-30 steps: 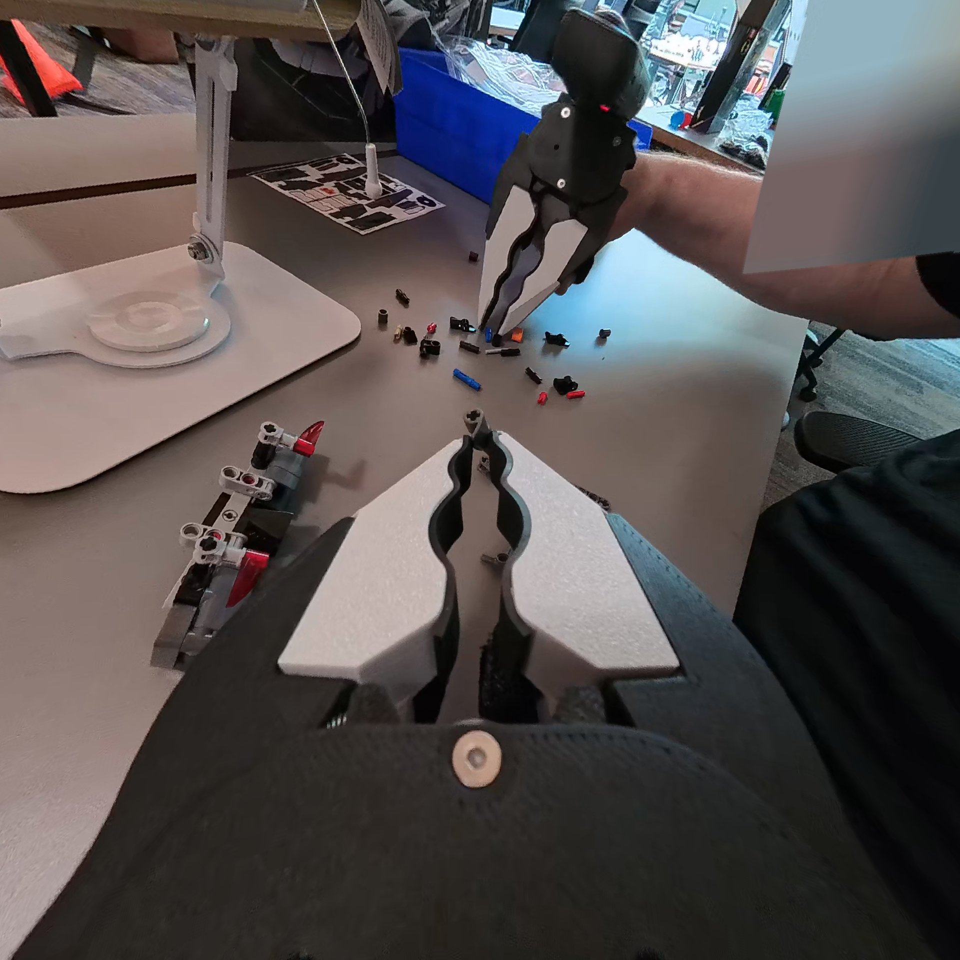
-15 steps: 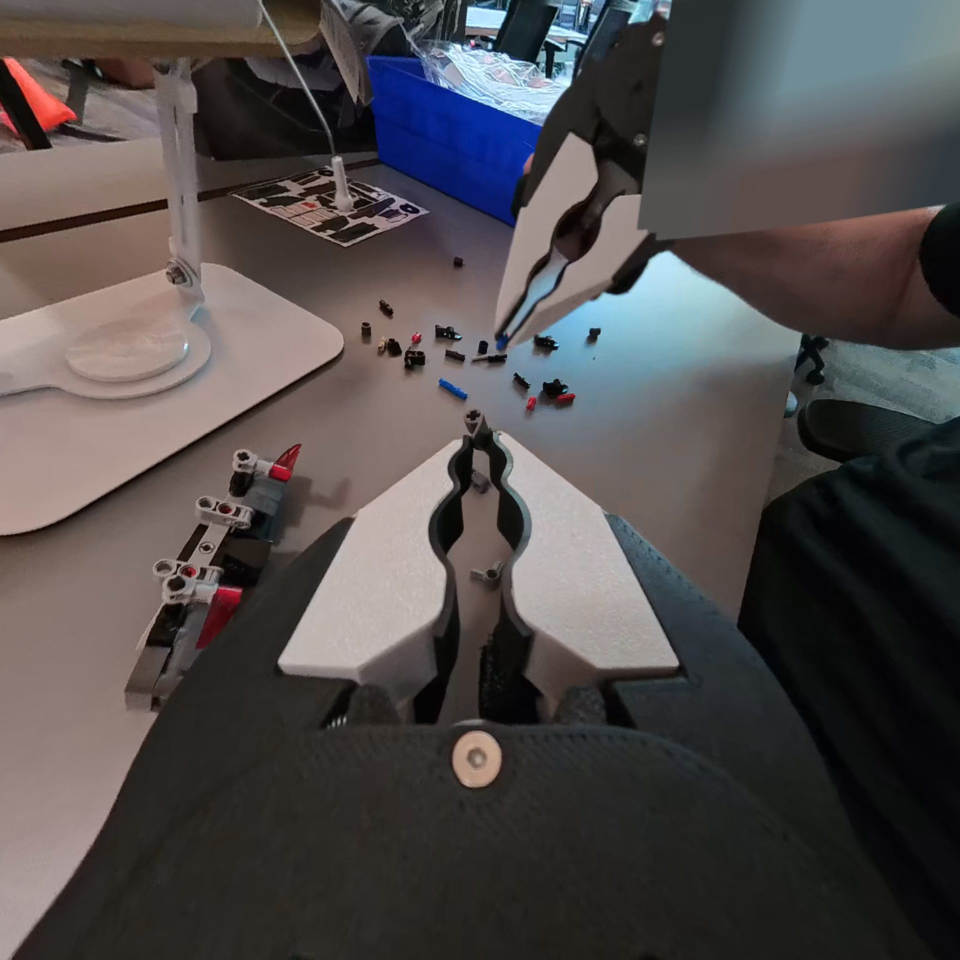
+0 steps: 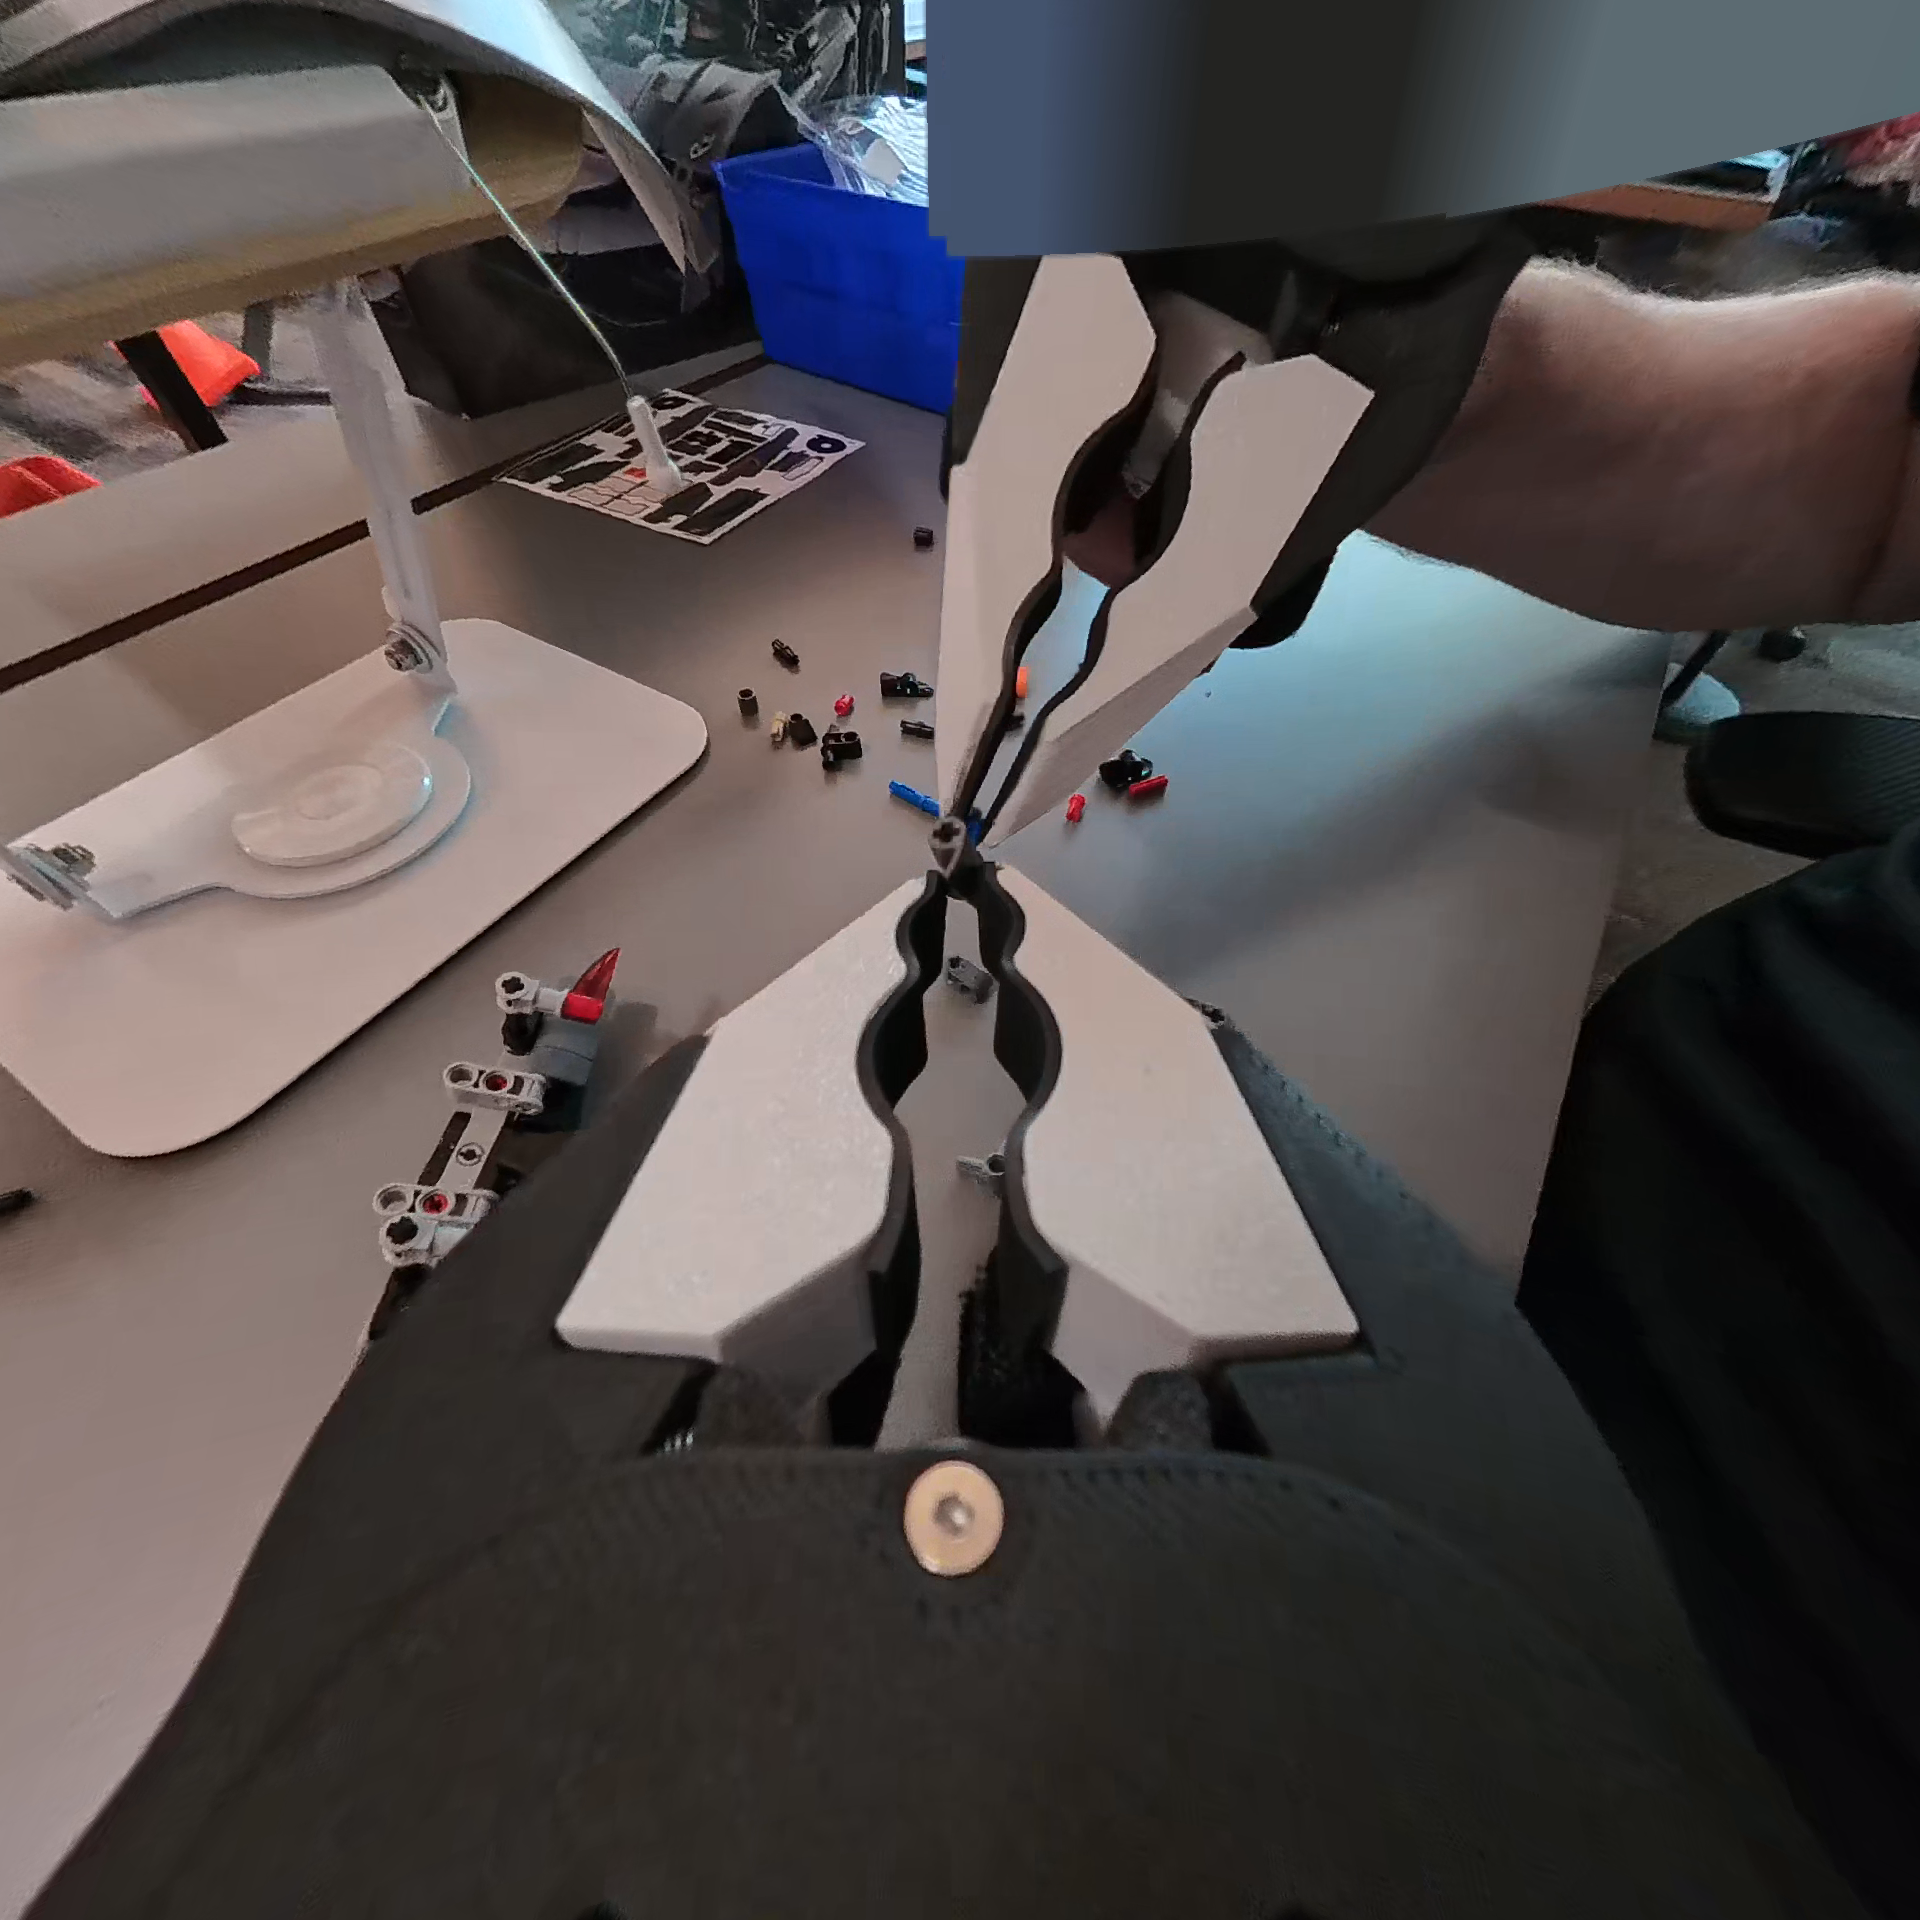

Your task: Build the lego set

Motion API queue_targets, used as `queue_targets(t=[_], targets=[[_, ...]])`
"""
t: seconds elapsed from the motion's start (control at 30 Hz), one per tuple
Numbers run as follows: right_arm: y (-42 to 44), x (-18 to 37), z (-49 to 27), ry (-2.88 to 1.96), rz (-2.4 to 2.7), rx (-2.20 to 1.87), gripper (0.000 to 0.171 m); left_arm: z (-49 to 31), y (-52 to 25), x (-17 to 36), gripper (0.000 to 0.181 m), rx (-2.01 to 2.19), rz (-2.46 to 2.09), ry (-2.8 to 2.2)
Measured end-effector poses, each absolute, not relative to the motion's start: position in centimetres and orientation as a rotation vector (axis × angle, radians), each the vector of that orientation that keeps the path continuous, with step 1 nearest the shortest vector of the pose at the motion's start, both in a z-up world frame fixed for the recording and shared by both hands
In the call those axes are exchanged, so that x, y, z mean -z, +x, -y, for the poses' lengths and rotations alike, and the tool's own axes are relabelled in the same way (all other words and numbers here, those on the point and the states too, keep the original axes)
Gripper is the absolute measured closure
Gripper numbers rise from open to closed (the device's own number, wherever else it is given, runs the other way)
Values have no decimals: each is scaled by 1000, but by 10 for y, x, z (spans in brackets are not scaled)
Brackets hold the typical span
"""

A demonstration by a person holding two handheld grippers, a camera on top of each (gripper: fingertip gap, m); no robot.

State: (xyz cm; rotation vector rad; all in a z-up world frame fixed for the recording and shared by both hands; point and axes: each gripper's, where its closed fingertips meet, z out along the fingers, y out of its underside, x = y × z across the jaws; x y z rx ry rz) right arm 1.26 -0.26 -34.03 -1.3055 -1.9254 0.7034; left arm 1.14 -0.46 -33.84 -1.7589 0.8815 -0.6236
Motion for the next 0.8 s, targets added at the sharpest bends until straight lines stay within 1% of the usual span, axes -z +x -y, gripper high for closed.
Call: queue_targets(t=[0.27, 0.4, 0.6, 0.8], targets=[[13, 343, 4, -1311, 2000, -658, 171, 6, 12, 340, 177, 583, -919, -1766], [14, 337, 4, -1325, 2022, -740, 171, 5, 14, 334, 177, 603, -930, -1751], [16, 334, 6, -1298, 2051, -762, 171, 6, 15, 330, 177, 617, -972, -1732], [15, 335, 6, -1293, 2083, -710, 171, 7, 15, 329, 178, 591, -1002, -1745]])
